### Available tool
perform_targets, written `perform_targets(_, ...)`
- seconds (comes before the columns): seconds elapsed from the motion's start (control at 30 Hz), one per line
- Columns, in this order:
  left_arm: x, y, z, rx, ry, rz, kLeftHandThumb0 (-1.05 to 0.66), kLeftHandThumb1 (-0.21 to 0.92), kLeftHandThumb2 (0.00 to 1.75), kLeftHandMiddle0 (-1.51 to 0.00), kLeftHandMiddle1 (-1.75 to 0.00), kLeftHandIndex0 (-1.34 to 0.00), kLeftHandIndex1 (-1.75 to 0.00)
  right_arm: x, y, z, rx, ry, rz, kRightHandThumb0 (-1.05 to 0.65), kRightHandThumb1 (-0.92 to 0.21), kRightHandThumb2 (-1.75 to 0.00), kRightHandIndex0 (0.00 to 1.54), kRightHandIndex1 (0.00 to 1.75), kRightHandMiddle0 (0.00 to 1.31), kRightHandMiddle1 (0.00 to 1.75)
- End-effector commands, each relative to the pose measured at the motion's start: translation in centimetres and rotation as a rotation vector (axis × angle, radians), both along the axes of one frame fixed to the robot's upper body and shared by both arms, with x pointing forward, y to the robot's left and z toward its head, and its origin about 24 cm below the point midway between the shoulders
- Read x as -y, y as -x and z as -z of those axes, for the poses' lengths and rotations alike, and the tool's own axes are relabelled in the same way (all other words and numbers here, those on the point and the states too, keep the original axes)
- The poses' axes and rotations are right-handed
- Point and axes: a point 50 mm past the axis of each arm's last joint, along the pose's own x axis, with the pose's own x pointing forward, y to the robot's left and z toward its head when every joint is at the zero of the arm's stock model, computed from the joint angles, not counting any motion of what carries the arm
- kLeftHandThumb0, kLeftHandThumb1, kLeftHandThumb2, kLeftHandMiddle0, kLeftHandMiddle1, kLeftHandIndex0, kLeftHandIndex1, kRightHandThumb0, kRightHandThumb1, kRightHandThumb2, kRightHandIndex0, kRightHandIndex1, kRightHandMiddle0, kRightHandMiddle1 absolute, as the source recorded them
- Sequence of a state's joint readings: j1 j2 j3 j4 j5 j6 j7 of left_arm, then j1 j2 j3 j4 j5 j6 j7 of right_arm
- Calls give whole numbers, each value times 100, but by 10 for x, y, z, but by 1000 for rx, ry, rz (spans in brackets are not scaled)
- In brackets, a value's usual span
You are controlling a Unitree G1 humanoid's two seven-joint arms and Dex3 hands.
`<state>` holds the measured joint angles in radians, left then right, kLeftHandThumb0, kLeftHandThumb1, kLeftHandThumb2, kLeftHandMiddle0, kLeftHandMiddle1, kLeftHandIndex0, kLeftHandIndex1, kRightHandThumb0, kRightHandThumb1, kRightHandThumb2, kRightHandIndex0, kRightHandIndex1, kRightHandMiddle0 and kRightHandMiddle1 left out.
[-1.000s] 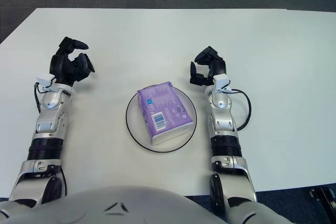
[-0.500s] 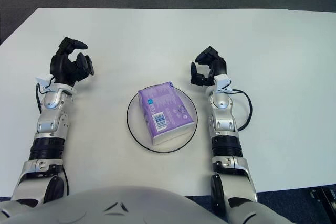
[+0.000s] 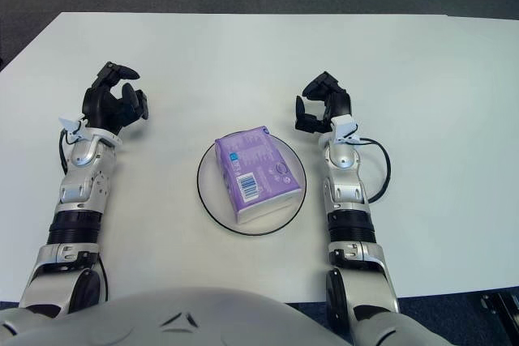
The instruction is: Put the tissue paper into the plate.
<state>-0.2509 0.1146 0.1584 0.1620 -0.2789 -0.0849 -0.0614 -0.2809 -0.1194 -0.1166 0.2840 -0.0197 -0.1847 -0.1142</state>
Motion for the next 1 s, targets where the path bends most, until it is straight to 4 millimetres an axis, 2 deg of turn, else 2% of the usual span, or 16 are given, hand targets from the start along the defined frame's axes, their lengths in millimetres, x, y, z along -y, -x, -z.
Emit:
perform_targets(0.0, 18, 13, 41, -153, 105, 25, -45, 40, 122, -132, -175, -55, -175, -4, 36, 66, -230, -71, 32, -48, -33, -130, 130, 175, 60, 175)
perform_targets(0.97, 31, 15, 55, -202, 74, 50, -46, 38, 124, -131, -175, -56, -175, -5, 36, 67, -220, -70, 20, -48, -33, -131, 129, 175, 61, 175)
